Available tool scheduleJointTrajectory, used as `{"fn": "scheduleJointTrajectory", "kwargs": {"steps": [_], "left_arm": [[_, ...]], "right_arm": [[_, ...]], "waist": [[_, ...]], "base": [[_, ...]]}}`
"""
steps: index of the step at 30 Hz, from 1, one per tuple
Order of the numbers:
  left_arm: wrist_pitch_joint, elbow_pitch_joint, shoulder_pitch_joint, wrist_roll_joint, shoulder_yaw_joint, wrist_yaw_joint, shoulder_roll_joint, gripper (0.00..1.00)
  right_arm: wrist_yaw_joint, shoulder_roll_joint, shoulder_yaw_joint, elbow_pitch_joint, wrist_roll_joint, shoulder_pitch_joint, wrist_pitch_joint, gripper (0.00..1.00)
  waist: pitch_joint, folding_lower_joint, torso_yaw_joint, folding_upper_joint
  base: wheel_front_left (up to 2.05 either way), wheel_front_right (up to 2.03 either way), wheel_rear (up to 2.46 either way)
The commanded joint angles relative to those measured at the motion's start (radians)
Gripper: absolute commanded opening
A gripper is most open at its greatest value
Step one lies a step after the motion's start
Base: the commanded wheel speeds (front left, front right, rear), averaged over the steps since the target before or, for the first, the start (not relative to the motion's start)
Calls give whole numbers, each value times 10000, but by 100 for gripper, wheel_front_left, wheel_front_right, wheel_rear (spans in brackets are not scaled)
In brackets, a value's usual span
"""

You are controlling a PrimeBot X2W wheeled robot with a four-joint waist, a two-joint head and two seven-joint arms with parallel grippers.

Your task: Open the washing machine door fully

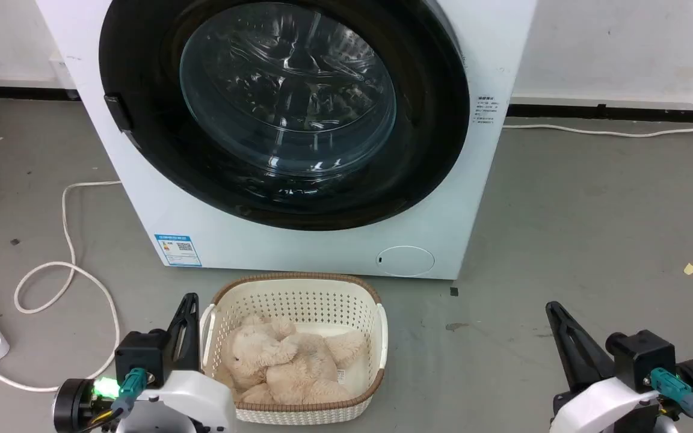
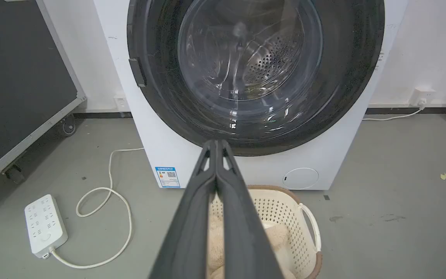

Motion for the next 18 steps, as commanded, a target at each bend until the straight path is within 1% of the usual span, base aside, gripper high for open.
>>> {"fn": "scheduleJointTrajectory", "kwargs": {"steps": [1,18], "left_arm": [[3,-35,139,28,1,-43,16,0],[3,-35,139,28,1,-43,16,0]], "right_arm": [[-9,45,-5,22,-76,-133,7,0],[-9,45,-5,22,-76,-133,7,0]], "waist": [[0,0,0,0],[0,0,0,0]], "base": [[0,0,0],[0,0,0]]}}
